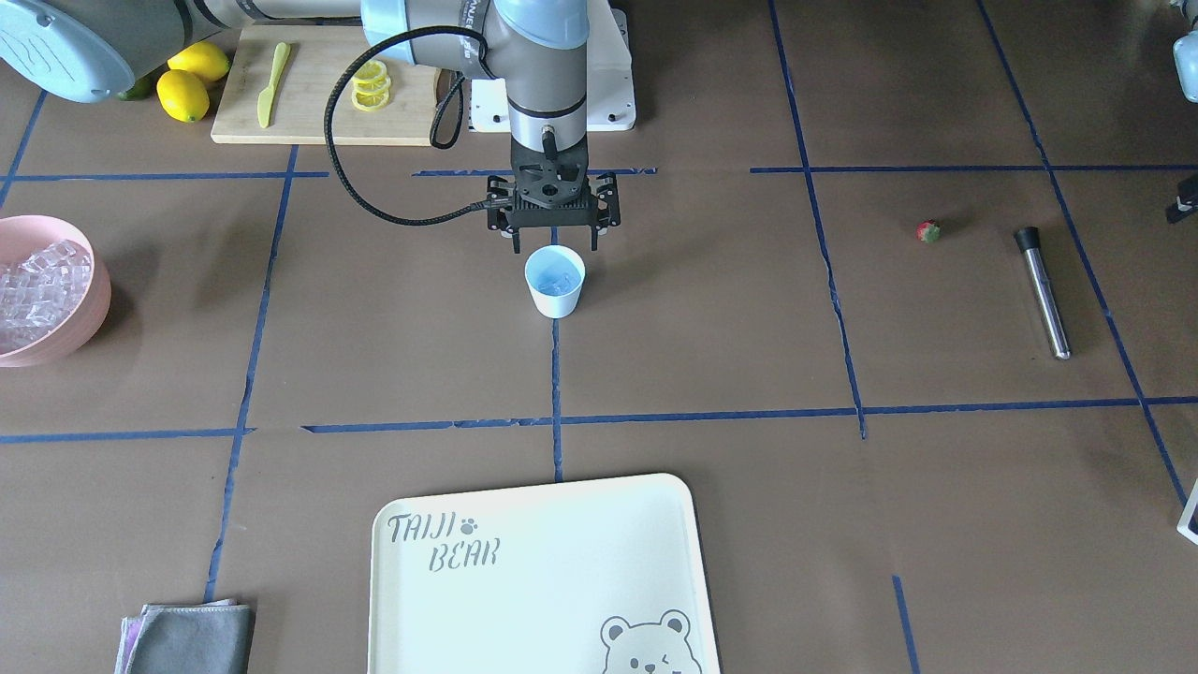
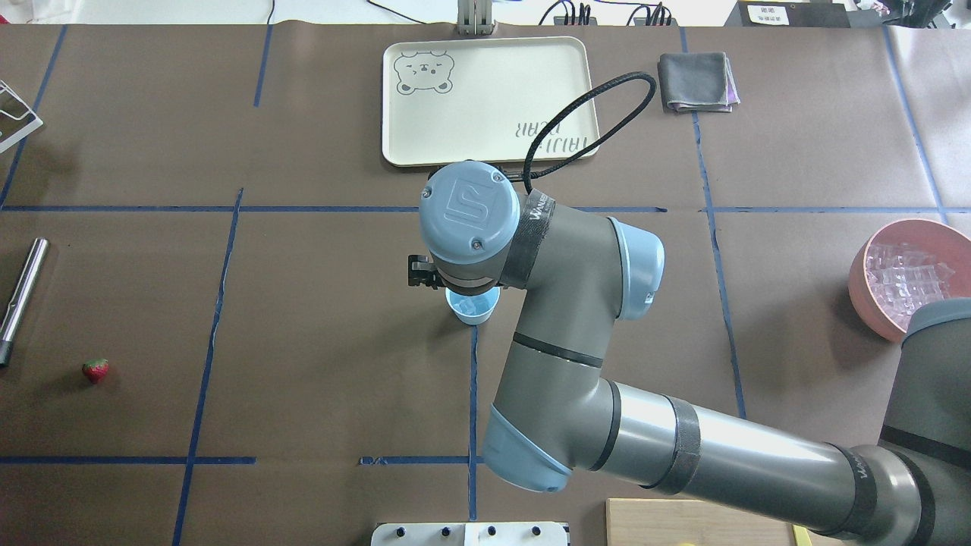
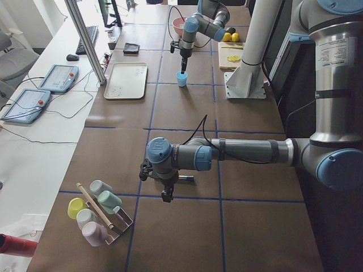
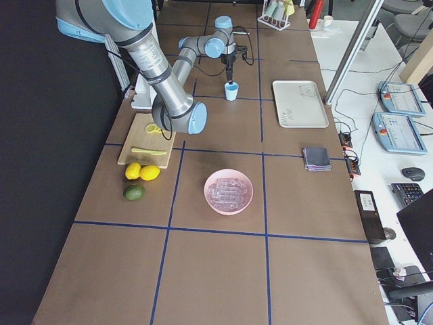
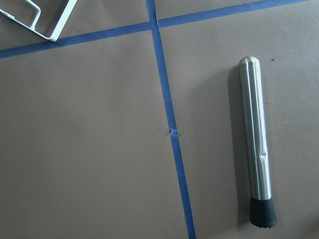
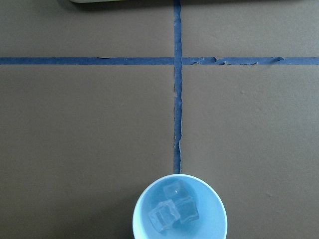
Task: Mash ice and strawberries in cup
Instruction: 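Open the right gripper to drop the ice into the blue cup, then withdraw the right gripper away from the cup toward the pink bowl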
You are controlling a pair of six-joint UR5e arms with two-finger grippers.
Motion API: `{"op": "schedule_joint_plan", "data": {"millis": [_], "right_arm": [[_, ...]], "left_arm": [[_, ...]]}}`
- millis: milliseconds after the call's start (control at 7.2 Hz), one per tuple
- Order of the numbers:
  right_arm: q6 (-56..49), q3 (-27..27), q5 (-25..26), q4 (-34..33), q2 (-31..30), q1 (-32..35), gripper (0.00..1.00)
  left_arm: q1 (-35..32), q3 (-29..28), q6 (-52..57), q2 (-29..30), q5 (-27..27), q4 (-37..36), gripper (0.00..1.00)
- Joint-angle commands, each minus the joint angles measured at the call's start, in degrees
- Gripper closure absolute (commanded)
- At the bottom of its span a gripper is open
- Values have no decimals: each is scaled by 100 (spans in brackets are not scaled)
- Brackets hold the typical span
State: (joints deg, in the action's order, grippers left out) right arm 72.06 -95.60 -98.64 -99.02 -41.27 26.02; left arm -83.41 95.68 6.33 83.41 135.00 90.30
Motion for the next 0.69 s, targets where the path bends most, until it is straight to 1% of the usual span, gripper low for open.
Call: {"op": "schedule_joint_plan", "data": {"millis": [0, 139, 278, 417, 556], "right_arm": [[-321, -20, -390, -21, -91, 498, 1], [-759, -116, -950, -30, -326, 971, 1], [-1442, -335, -1364, -30, -703, 1472, 1], [-2276, -537, -1804, -39, -1176, 2077, 1], [-3146, -591, -2130, -39, -1564, 2605, 1]], "left_arm": [[-9, 3, -9, 0, -9, -4, 0], [-9, 116, -9, 0, -9, -21, 0], [0, 117, -9, 0, -61, -21, 0], [0, 117, -35, 26, -88, -13, 0], [0, 117, -61, 61, -71, -12, 0]]}}
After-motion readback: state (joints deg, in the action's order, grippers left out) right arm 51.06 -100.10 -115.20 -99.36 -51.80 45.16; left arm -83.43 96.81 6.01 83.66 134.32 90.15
